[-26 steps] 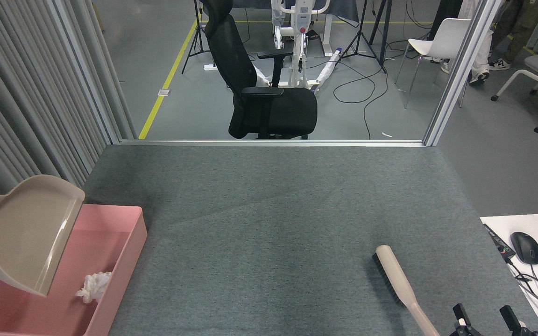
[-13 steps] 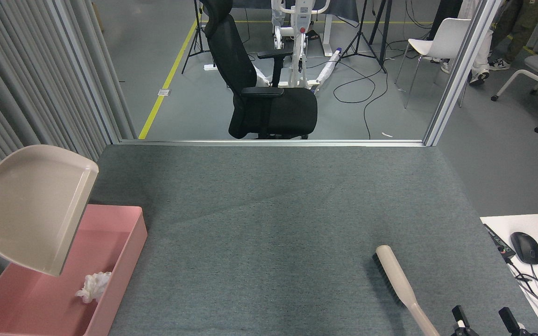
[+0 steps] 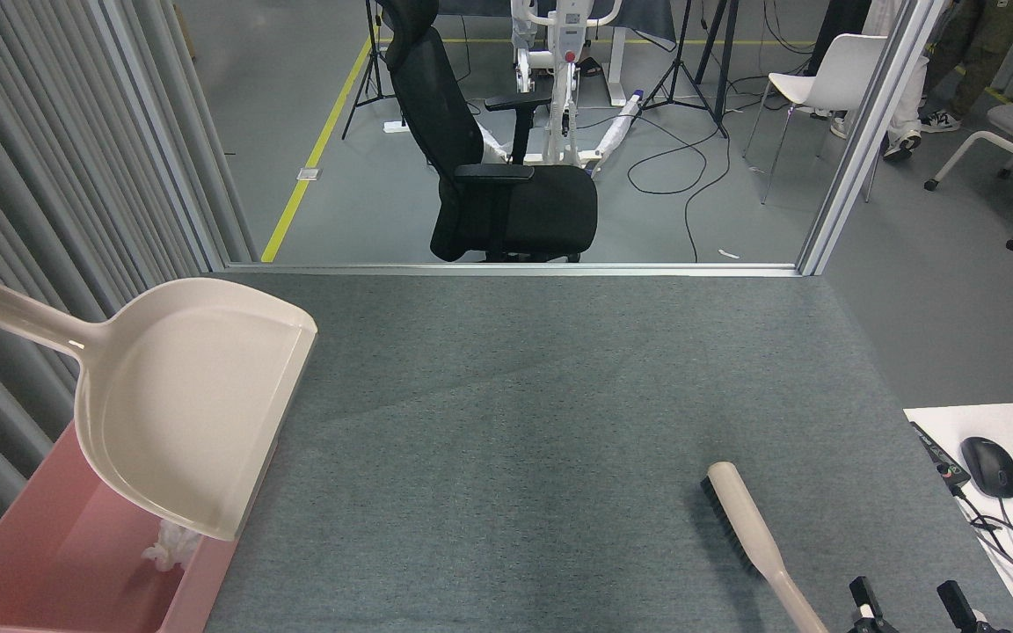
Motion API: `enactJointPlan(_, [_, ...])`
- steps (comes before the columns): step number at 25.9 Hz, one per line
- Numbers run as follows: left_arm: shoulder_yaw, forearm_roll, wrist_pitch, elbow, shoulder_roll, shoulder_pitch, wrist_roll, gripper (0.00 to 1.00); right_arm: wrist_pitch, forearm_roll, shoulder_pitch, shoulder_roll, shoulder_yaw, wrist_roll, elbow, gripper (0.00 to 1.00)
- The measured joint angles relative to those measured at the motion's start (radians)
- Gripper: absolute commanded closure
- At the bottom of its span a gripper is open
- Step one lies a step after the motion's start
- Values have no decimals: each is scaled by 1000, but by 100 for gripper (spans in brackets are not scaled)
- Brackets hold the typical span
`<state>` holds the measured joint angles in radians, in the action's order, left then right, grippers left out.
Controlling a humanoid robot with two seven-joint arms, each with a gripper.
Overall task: Sweep and dump garbage into bin
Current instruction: 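Lower the empty dustpan back onto the table with the left gripper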
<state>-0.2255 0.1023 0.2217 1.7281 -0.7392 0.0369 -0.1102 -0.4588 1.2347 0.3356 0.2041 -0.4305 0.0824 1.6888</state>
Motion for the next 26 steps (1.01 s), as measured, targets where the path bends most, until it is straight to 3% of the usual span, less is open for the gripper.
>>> enactJointPlan(10, [160,-43,-36,1,191,-2,5,86,3,37,-2,-38,3,1,0,2])
enactJointPlan(17, [222,-258,-98,1,475,-7,15,86,4,57,0,-41,3,-4,0,2])
enactJointPlan(26, [298,-555,-104,-7,671,-60,14,86,16,64,-17,-40,3,-16,7,2])
